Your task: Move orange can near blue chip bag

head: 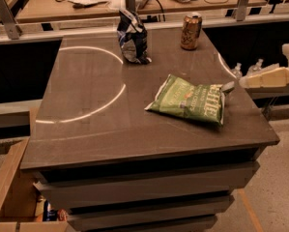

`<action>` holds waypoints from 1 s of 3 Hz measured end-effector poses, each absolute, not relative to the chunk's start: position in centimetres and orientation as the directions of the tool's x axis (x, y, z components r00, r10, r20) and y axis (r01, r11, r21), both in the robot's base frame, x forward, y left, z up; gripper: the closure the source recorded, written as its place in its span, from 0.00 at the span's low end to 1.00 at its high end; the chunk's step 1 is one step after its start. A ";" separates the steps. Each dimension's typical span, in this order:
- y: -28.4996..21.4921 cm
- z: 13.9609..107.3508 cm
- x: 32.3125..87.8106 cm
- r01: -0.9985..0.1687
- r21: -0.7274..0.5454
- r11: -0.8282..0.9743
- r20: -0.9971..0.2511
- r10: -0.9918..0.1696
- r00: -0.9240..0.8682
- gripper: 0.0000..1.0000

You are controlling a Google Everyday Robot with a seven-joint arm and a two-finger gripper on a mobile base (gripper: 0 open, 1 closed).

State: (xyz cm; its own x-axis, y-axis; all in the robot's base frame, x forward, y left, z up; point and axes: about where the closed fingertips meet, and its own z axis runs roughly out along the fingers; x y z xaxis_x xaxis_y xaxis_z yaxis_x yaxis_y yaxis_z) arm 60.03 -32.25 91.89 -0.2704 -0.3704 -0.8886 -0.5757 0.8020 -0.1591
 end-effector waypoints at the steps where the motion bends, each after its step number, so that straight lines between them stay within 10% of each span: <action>1: -31.9 92.4 63.6 -0.541 -0.141 0.829 -0.930 -0.298 -0.214 0.00; 3: -31.9 91.5 72.3 -0.527 -0.123 0.841 -0.957 -0.240 -0.160 0.00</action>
Offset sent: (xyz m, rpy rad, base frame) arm 0.1185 0.0014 0.0101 0.1702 -0.1875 -0.0350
